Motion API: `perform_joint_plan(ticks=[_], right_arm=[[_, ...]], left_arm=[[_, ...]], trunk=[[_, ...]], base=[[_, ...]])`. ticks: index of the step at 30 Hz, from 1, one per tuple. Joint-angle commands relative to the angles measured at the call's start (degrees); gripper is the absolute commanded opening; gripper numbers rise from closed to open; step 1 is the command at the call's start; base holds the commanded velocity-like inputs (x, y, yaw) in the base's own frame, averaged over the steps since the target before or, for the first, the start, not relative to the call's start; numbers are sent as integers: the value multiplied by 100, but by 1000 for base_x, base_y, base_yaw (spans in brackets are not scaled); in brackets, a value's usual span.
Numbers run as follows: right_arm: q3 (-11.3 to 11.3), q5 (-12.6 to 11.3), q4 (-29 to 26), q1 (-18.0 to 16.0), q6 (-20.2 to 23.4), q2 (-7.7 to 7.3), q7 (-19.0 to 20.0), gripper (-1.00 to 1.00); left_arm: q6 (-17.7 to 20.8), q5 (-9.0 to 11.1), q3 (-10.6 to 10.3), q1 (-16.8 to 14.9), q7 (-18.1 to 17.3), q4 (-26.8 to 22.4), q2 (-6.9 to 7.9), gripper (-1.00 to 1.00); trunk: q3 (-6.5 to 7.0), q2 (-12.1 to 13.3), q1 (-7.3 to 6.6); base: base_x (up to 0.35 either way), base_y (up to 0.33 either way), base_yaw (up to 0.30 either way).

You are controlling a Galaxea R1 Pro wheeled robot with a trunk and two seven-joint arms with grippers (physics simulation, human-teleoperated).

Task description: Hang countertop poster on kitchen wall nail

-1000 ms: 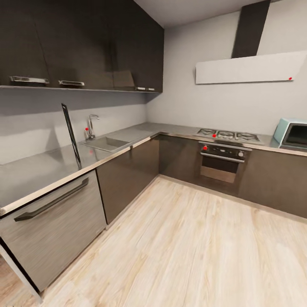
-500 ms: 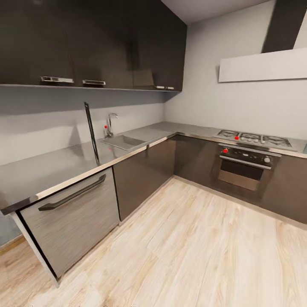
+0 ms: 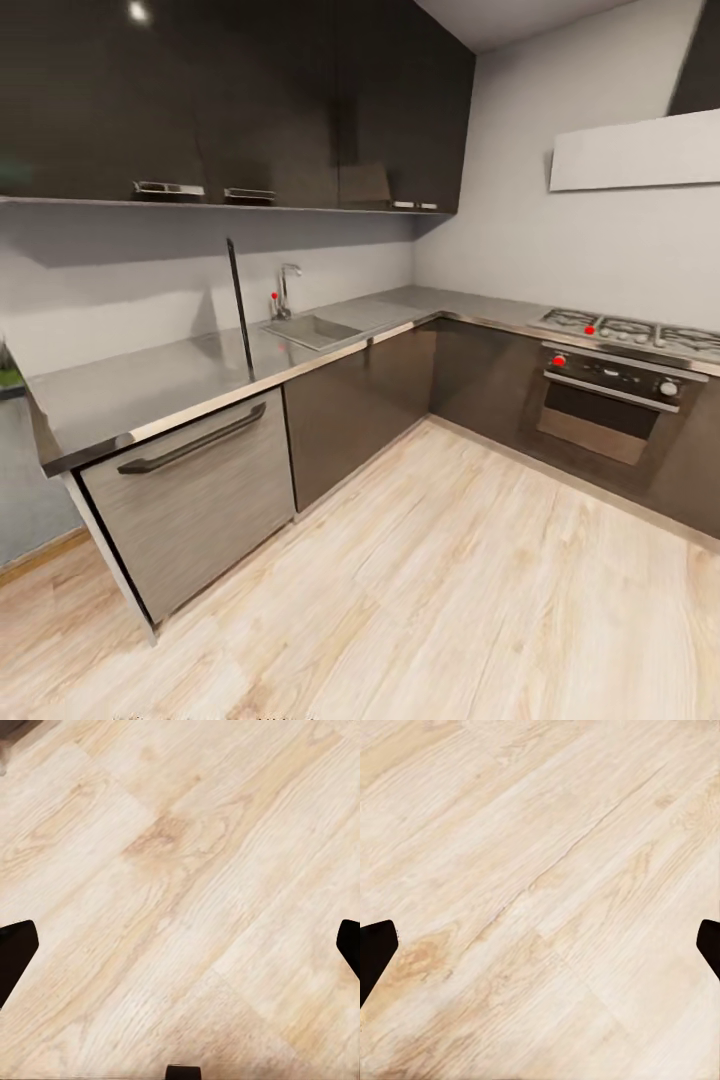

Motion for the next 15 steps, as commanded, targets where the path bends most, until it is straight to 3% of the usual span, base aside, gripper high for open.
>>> perform_joint_plan(ticks=[1, 15], right_arm=[[37, 39, 5, -4, -8, -4, -39, 100], [38, 41, 5, -4, -17, 1, -50, 100]], left_arm=[[-9, -1, 8, 2, 0, -7, -1, 100], [-10, -1, 9, 2, 0, -7, -1, 100]], trunk=[[-5, -3, 0], [-5, -3, 0]], base=[[0, -31, 287], [0, -5, 294]])
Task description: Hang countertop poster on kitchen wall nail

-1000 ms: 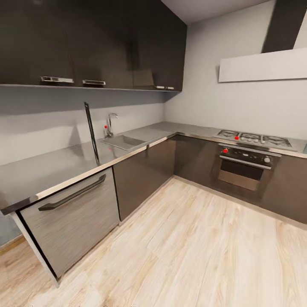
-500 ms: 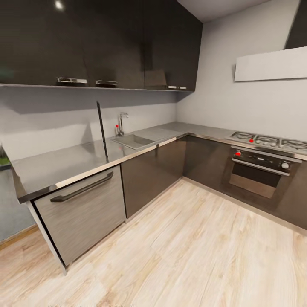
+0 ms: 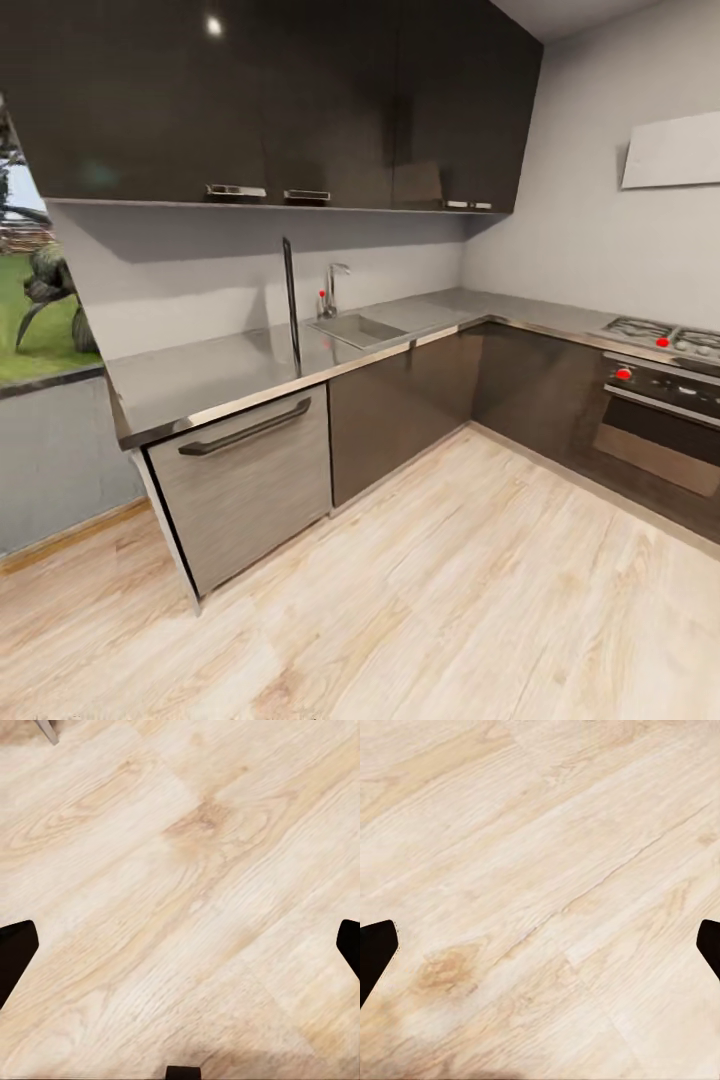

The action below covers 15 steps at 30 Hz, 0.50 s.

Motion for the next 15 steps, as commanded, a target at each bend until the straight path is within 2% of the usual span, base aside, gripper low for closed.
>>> perform_joint_plan(ticks=[1, 10, 15], right_arm=[[38, 39, 5, -4, -8, -4, -40, 100], [38, 40, 5, -4, -8, 0, -40, 100], [37, 38, 1, -4, 11, -14, -7, 100]], left_arm=[[-9, -1, 7, 2, 0, -6, -1, 100], [-4, 4, 12, 2, 6, -6, 6, 100], [5, 7, 12, 2, 7, -6, 16, 100]], trunk=[[-4, -2, 0], [-4, -2, 0], [-4, -2, 0]], base=[[0, 0, 295], [0, 0, 295], [11, -47, 154]])
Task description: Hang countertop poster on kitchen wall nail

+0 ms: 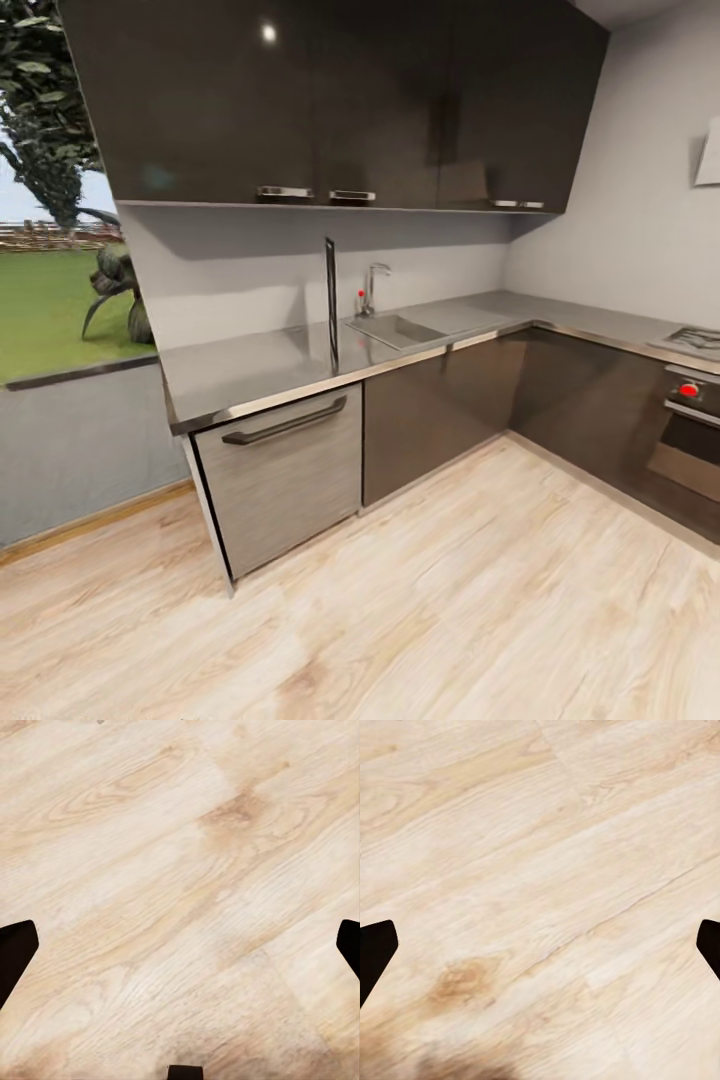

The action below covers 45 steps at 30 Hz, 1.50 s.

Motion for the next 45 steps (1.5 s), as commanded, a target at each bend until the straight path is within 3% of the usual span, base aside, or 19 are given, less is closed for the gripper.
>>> perform_joint_plan(ticks=[1, 13, 19, 31, 32, 33, 35, 37, 38, 41, 42, 43, 45], right_arm=[[37, 38, 6, -4, -10, -2, -38, 100], [37, 38, 3, -4, -27, 2, -76, 100], [37, 38, 1, -4, -25, 6, -77, 100], [14, 17, -38, -4, -14, -42, -33, 100], [1, -1, -45, -6, -12, -45, -36, 100], [-14, -20, -60, -8, -16, -50, -40, 100], [-19, -27, -79, -14, -20, -53, -42, 100], [-18, -26, -347, -19, -54, -44, -49, 100], [1, -25, -1097, -21, -70, 4, -65, 100], [8, 2, -1754, -21, -70, 148, -161, 100], [20, 18, -2476, -21, -32, 298, -559, 100], [197, 26, -3958, -55, 583, 501, -1353, 100], [354, 27, -4525, -75, 1087, 526, -1447, 100]], left_arm=[[-7, 0, 6, 3, 1, -8, -1, 100], [-12, 0, 6, 3, 2, -8, 0, 100], [-79, 0, 301, 3, -23, -8, 0, 100], [-73, 31, 451, 3, -27, -8, -1, 100], [-77, 99, 549, 3, -31, -8, -1, 100], [-86, 264, 820, 3, -43, -8, -1, 100], [-89, 333, 941, 3, -46, -8, -1, 100], [-90, 375, 1019, 3, -49, -8, -1, 100], [-91, 397, 1059, 3, -50, -8, 0, 100], [-92, 401, 1068, 3, -52, -8, 0, 100], [-92, 403, 1074, 3, -51, -8, 0, 100], [-92, 406, 1078, 3, -51, -8, 0, 100], [-92, 405, 1078, 3, -51, -8, 0, 100]], trunk=[[-5, -3, 0], [-5, -3, 0], [-6, -3, 0], [-9, -3, 0], [-9, -3, 0], [-9, -3, 0], [-9, -3, 0], [-9, -3, 0], [-9, -3, 0], [-9, -3, 0], [-9, -3, 0], [-9, -3, 0], [-9, -3, 0]], base=[[45, -191, 148], [57, -193, 259], [12, 4, 276], [223, 146, 61], [292, 178, 5], [153, 93, 2], [100, 61, 1], [41, 25, 1], [8, 5, 0], [4, 3, 0], [1, 1, 0], [0, 0, 0], [0, 0, 0]])
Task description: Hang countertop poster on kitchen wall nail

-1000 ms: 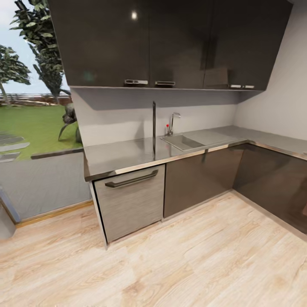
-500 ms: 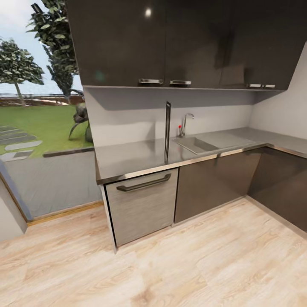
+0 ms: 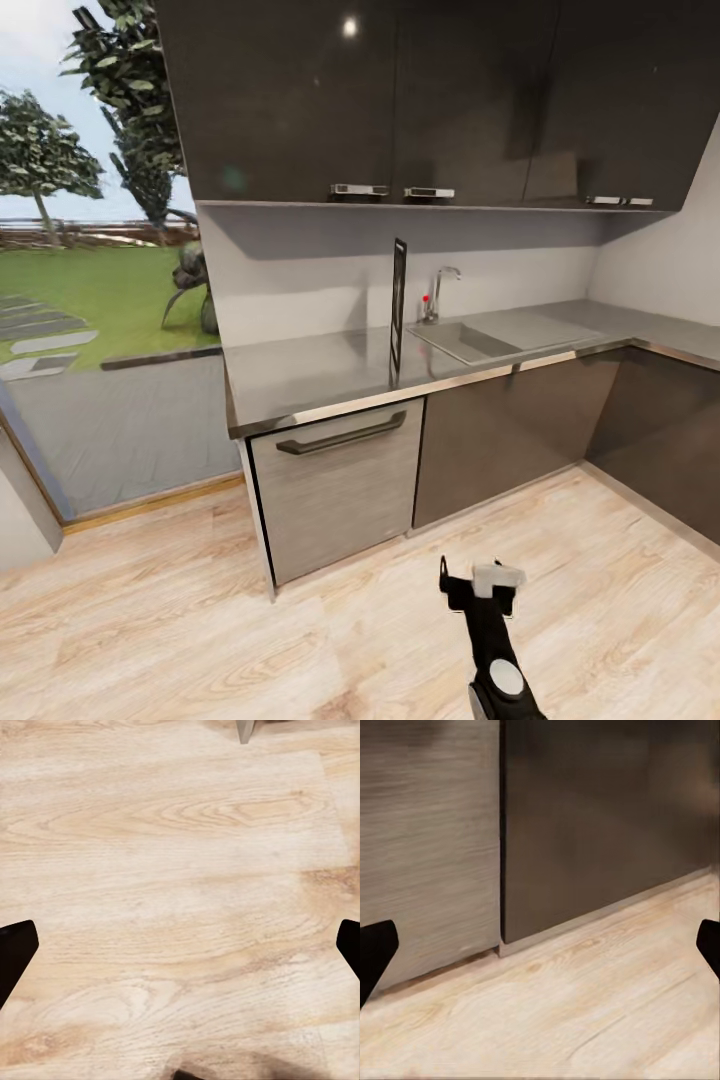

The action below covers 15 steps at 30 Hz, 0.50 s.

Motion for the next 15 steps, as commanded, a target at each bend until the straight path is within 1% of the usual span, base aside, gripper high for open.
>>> perform_joint_plan(ticks=[1, 2, 3, 7, 8, 11, 12, 15], right_arm=[[53, 35, -203, -14, 192, 6, -61, 100], [90, 35, -412, -38, 385, 11, -77, 100], [170, 36, -795, -132, 768, 18, -100, 100], [456, 36, -1335, -499, 1537, 25, -124, 100], [603, 32, -1475, -724, 1868, 27, -130, 100], [743, 10, -1590, -1044, 2206, 30, -135, 100], [794, 0, -1637, -1216, 2333, 37, -140, 100], [845, -11, -1680, -1506, 2469, 81, -233, 100]], left_arm=[[-8, 40, -3, 2, -4, -6, 1, 100], [-8, 41, -3, 2, -6, -6, 1, 100], [-8, 40, -3, 2, -5, -6, 1, 100], [-8, 39, -3, 2, -6, -6, 1, 100], [-8, 39, -3, 2, -7, -6, 1, 100], [-8, 38, -3, 2, -7, -6, 1, 100], [-8, 38, -3, 2, -7, -6, 1, 100], [-8, 38, -3, 2, -8, -6, 2, 100]], trunk=[[-5, -3, 0], [-5, -3, 0], [-5, -3, 0], [-5, -3, 0], [-5, -3, 0], [-5, -3, 0], [-5, -3, 0], [-5, -3, 0]], base=[[0, 0, 0], [0, 0, 0], [0, 0, 0], [0, 0, 0], [0, 0, 0], [0, 0, 0], [0, 0, 0], [0, 0, 0]])
